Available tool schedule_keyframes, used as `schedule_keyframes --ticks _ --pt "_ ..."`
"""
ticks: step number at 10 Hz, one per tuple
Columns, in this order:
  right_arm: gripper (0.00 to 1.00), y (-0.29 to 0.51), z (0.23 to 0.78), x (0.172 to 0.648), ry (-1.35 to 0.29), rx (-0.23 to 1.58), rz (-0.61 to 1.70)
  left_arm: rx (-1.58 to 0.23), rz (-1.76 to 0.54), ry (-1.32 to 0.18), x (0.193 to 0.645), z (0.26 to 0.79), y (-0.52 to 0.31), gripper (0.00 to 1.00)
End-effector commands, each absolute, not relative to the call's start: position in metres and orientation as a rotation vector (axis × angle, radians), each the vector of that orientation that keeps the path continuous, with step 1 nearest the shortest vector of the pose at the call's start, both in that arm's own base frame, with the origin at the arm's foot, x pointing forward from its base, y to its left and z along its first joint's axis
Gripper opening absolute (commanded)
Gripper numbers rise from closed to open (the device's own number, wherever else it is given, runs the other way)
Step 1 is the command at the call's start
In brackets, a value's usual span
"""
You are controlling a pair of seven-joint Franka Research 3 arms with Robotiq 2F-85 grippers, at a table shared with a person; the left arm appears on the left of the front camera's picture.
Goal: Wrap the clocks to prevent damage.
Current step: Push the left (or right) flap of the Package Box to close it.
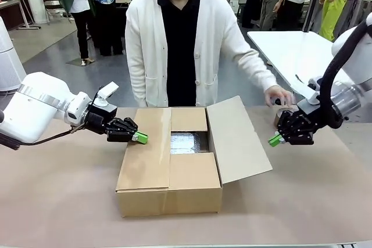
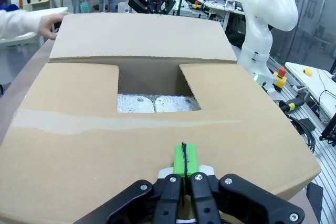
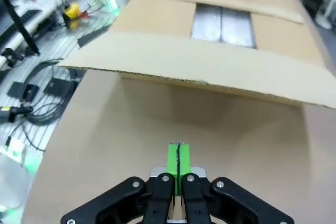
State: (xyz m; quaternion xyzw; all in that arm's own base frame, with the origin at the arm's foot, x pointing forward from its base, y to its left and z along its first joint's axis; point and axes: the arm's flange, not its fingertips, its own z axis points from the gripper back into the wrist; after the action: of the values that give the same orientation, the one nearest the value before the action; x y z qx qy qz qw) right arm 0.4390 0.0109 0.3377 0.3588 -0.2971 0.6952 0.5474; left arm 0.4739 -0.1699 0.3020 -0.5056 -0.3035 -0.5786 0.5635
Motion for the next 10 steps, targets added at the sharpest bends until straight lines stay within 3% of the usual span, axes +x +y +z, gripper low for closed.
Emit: schedule_keyframes --ticks 1,5,10 --pt "0.01 0.022 0.327 0.457 -0.731 0.982 1.62 -1.181 -1.361 -0.712 0.473 0.298 -0.17 0.0" --pt "0.01 0.074 0.317 0.46 -0.747 1.159 1.439 -1.181 -1.361 -0.712 0.473 0.298 -0.17 0.0" --pt "0.01 0.13 0.326 0.449 -0.708 1.2 1.489 -1.181 -1.361 -0.712 0.473 0.298 -0.17 0.0"
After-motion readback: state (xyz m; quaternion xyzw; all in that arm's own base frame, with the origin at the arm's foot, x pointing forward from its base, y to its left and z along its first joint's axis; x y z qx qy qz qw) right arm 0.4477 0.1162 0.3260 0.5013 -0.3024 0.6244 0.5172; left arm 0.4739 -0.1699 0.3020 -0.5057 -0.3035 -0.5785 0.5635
